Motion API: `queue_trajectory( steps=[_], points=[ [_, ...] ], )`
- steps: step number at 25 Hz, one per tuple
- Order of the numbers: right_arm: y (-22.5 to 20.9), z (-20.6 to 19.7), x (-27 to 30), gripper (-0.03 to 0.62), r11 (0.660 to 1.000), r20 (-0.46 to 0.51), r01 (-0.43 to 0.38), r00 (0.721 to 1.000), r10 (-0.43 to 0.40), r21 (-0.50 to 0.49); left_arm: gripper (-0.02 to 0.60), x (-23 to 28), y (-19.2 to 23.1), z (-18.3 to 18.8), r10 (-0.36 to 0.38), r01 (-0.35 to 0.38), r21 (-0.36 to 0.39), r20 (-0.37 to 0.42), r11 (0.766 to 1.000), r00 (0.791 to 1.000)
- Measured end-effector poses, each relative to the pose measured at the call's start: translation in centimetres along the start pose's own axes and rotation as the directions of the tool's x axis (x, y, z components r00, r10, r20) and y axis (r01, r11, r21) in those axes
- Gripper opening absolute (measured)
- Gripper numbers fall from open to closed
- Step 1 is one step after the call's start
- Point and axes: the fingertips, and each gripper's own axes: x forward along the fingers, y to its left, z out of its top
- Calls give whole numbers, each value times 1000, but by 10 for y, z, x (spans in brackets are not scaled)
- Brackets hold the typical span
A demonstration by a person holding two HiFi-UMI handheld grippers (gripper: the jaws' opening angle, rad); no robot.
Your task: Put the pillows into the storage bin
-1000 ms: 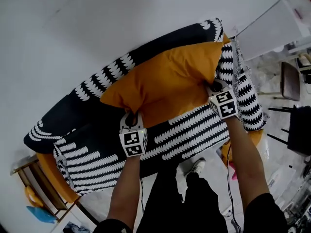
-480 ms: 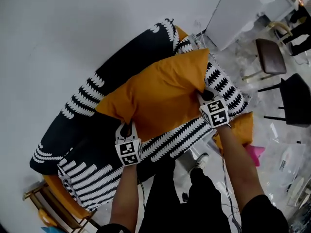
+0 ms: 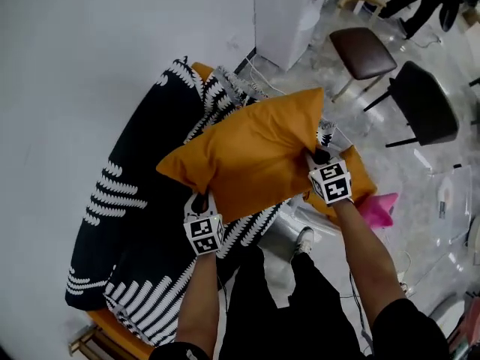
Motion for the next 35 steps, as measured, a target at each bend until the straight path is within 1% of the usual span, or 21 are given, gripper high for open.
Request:
queue_trajectory(
  steps=[3,6,10,13,17,19,22,24,26,29,31,33,35],
  points=[
    [-40,-30,-31,38,995,-5,58,998,-57,77,57,15,-46,16,-53,54,65,-11,996,999],
    [-74,-67,-66,40,988,-18,98,995,-96,123,63,26,-94,22,-103,106,111,-30,988,994],
    [-114,-121,-118,41,973,-40,152,988,-147,175,63,33,-166,22,-187,195,173,-59,965,980],
    [-145,-164,-153,43,953,-71,204,979,-193,224,63,41,-222,21,-246,260,227,-88,939,965],
    [-176,-223,-200,44,918,-131,276,960,-248,285,61,47,-297,11,-320,348,301,-139,888,937],
    [-189,-249,-218,46,902,-156,301,952,-265,309,61,50,-329,6,-351,385,320,-160,866,923],
    [-208,-282,-242,46,884,-181,327,943,-280,335,61,54,-371,-4,-382,427,336,-194,839,904],
    [-216,-307,-260,47,865,-202,350,934,-294,359,61,56,-399,-14,-408,464,346,-226,816,885],
    [-225,-331,-273,48,848,-222,368,927,-302,382,61,59,-424,-24,-425,494,355,-256,794,868],
    [-238,-359,-289,48,829,-245,387,919,-309,404,61,61,-456,-36,-436,518,376,-284,768,854],
    [-242,-374,-301,48,815,-256,399,914,-315,420,61,62,-473,-41,-451,546,382,-315,746,835],
    [-249,-384,-310,52,809,-262,404,911,-317,428,61,65,-489,-44,-462,569,382,-339,728,819],
    [-257,-392,-315,55,809,-263,401,913,-313,429,61,70,-501,-45,-465,577,388,-350,719,814]
  ],
)
